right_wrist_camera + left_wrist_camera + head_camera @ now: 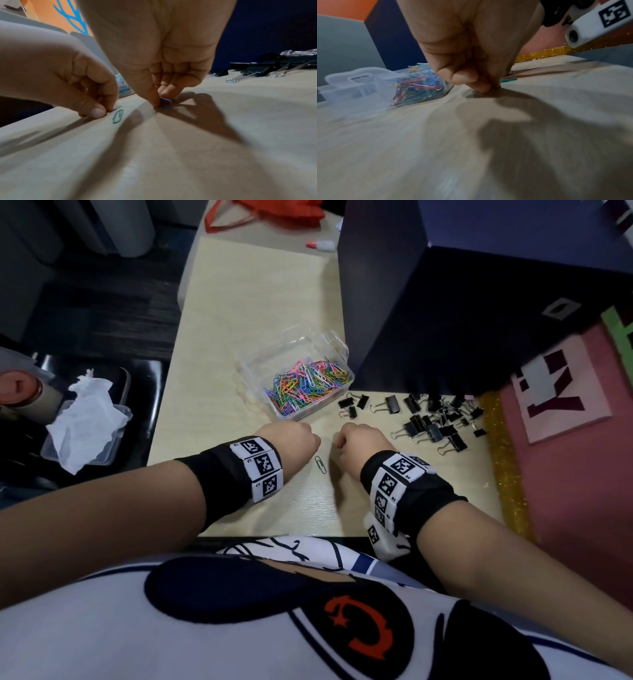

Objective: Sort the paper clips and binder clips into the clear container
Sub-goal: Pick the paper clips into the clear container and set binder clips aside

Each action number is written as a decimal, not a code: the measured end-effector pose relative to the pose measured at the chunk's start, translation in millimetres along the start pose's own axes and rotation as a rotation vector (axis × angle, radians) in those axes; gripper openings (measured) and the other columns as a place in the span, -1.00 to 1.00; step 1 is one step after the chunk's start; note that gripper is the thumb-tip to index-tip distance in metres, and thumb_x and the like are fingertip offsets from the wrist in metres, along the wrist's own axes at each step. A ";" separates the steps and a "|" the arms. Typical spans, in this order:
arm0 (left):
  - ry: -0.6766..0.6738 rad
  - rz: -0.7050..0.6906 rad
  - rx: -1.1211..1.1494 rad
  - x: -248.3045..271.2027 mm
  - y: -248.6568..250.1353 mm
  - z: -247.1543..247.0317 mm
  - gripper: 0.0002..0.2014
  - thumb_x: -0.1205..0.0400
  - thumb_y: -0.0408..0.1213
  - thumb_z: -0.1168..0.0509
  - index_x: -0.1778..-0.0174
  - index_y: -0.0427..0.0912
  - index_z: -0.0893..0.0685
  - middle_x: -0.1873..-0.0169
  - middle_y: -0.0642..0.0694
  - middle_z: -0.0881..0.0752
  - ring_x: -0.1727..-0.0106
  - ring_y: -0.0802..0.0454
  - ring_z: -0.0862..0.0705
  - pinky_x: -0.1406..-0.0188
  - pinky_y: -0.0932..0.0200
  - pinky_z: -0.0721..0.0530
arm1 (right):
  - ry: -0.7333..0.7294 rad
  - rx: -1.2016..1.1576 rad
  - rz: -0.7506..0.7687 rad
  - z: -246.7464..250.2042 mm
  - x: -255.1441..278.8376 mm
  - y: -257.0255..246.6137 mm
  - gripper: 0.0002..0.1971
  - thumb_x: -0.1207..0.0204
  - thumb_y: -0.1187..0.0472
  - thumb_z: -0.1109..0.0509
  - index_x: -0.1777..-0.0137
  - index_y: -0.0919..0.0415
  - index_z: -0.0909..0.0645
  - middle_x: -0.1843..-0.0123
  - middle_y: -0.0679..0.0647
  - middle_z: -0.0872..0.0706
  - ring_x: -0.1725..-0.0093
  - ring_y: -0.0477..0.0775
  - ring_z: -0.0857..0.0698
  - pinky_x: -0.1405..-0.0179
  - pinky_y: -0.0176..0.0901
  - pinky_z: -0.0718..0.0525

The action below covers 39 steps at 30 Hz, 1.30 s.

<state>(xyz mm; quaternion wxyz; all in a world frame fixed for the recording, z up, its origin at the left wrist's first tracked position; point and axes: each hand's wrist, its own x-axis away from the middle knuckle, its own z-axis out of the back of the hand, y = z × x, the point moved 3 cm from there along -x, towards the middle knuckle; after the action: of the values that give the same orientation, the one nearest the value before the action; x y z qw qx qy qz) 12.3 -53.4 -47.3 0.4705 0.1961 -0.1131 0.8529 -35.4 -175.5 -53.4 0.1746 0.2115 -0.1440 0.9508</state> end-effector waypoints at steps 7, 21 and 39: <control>-0.042 0.052 0.152 -3.3 -8.7 -9.9 -0.88 -0.63 -0.30 -0.21 -0.05 -0.19 -0.58 -0.02 -0.18 -0.60 -0.05 -0.21 -0.64 0.05 -0.08 -0.69 | -0.044 0.057 -0.023 -7.9 -0.3 -2.5 -0.70 -0.55 0.32 -0.20 -0.27 0.24 -0.50 -0.25 0.24 -0.56 -0.24 0.30 -0.58 -0.26 0.08 -0.60; 0.499 0.147 0.480 18.1 -56.7 41.6 -0.79 -0.66 -0.21 -0.25 -0.11 -0.23 -0.66 -0.08 -0.25 -0.62 -0.07 -0.27 -0.65 -0.04 -0.02 -0.57 | 0.429 -0.375 0.146 65.4 -7.3 -40.1 -0.79 -0.51 0.22 -0.37 -0.13 0.08 -0.66 -0.15 0.07 -0.70 -0.08 0.09 -0.70 -0.21 -0.16 -0.58; 0.273 0.078 0.022 22.3 -30.5 23.4 -0.78 -0.64 -0.08 -0.16 -0.02 -0.05 -0.67 -0.03 -0.02 -0.70 -0.16 -0.11 -0.57 0.03 0.06 -0.45 | -0.174 0.098 -0.023 -2.5 12.8 -9.4 -0.70 -0.50 0.06 -0.36 -0.16 0.15 -0.71 -0.11 0.16 -0.75 -0.14 0.25 -0.69 -0.20 -0.02 -0.67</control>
<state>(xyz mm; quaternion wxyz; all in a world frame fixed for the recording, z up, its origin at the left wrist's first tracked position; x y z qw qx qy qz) 32.9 -29.1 -16.2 0.4457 0.0788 -0.0460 0.8905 -43.5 -162.7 -47.9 0.1617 0.3032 -0.1095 0.9327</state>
